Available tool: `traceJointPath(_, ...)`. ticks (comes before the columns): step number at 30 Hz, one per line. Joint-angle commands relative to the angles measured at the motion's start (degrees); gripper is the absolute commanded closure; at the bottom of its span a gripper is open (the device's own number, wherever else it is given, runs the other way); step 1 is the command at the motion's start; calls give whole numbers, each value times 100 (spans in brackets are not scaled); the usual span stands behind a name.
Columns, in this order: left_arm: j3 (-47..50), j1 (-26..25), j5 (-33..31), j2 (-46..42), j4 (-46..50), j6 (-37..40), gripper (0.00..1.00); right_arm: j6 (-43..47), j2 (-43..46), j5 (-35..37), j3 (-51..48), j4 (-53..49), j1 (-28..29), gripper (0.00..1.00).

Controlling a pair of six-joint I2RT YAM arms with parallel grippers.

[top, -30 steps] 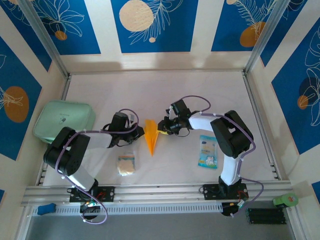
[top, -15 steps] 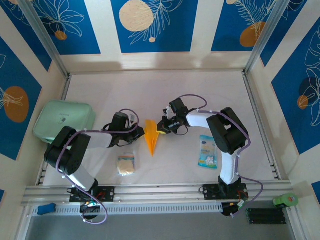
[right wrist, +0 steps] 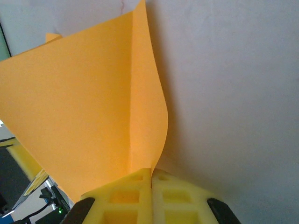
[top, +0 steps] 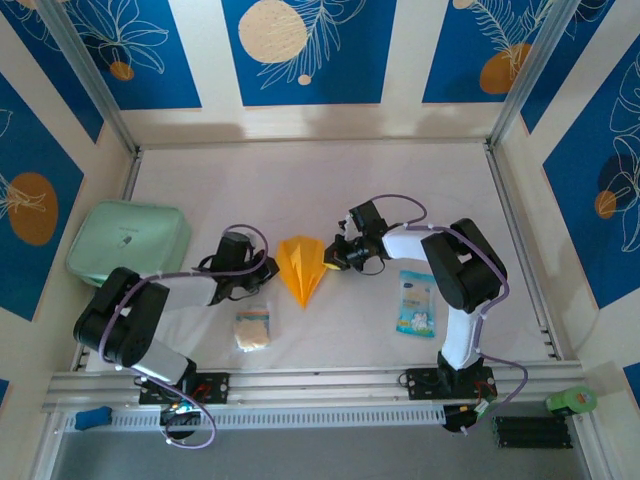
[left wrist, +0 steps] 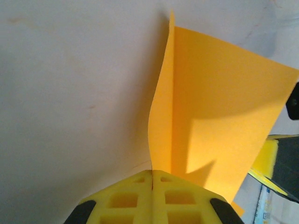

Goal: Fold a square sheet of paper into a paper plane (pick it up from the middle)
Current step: Move the paper to the top-center of the table.

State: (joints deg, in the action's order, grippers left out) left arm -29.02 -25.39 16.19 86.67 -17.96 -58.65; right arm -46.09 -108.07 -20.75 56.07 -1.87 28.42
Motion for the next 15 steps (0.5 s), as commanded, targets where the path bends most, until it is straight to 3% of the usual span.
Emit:
traceJointPath(1, 65, 25, -69, 31, 20, -113, 100, -85, 38, -51, -49, 77, 47, 100)
traceJointPath(5, -147, 25, 60, 38, 275, 58, 95, -32, -29, -77, 68, -30, 104, 100)
traceJointPath(9, -292, 16, -149, -342, 906, 178, 82, 33, -47, -53, 161, -150, 135, 100)
traceJointPath(15, -549, -245, -153, -960, 1948, 530, 70, 95, -91, -14, 268, -271, 181, 100)
